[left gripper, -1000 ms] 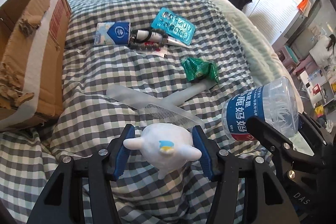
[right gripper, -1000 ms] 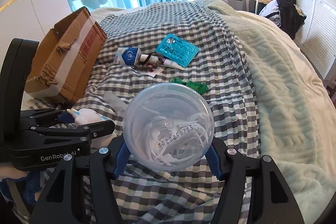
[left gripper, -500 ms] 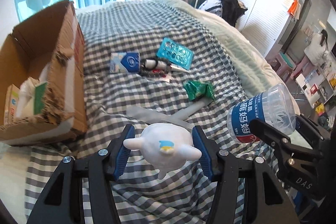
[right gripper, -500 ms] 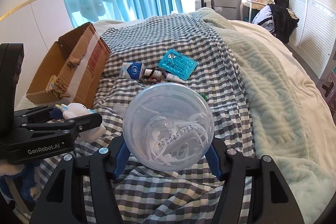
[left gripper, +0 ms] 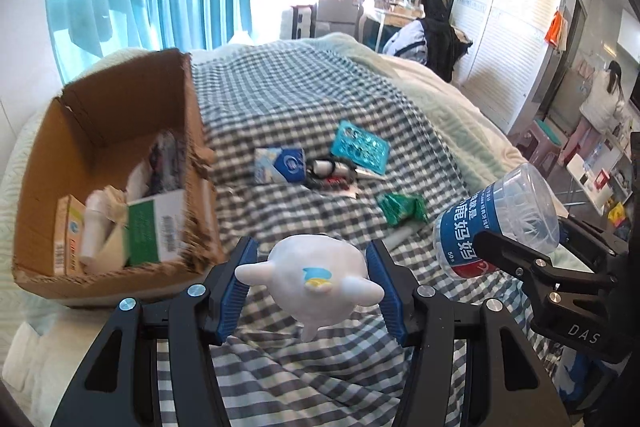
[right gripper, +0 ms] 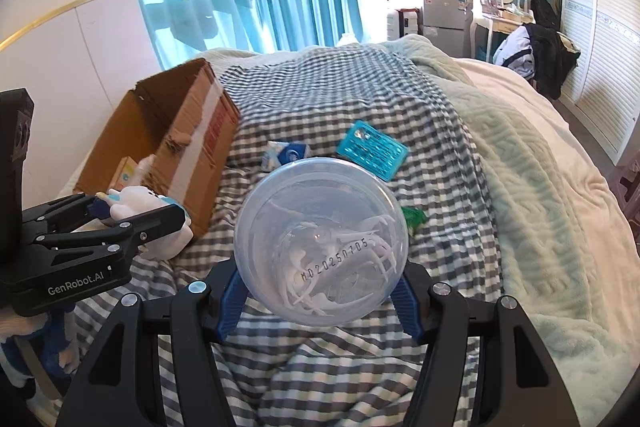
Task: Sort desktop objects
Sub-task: 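Carry the figurine and clear container over the cardboard box with both grippers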
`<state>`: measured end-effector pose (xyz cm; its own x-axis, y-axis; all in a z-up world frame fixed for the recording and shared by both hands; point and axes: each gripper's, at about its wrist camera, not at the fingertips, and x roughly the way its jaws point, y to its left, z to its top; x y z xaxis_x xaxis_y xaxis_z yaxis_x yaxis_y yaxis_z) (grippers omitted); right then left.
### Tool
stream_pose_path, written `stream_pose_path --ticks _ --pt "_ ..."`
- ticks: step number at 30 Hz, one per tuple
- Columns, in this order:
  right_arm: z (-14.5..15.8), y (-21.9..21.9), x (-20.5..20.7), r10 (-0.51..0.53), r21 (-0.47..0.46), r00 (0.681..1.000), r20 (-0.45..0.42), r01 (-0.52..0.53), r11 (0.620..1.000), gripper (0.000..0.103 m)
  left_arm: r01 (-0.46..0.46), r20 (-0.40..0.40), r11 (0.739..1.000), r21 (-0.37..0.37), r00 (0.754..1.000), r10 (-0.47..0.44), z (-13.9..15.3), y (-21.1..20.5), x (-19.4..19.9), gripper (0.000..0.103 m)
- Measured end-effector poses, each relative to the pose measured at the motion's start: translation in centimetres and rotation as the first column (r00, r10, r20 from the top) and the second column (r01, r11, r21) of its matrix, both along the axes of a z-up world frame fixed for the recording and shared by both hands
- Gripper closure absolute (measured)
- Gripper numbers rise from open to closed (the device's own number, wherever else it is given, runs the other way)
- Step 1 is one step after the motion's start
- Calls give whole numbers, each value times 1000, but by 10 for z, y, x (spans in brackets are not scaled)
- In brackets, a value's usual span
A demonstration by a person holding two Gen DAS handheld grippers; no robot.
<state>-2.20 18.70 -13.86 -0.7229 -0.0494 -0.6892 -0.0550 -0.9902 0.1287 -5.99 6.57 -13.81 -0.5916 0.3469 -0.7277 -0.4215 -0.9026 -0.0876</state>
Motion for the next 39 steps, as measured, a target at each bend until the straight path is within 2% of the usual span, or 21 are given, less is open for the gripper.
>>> stream_pose_path --ticks 18,27,39 --pt "24 -45 -34 67 -15 997 -39 -68 998 41 -47 -119 999 5 992 48 49 -58 -25 45" --pt "48 -80 -54 141 -19 986 -91 -143 990 41 -93 -163 996 9 982 93 70 -88 -41 45" --pt "57 -135 -97 265 -70 957 -114 -274 959 41 -207 -182 978 18 961 207 76 -143 -82 45"
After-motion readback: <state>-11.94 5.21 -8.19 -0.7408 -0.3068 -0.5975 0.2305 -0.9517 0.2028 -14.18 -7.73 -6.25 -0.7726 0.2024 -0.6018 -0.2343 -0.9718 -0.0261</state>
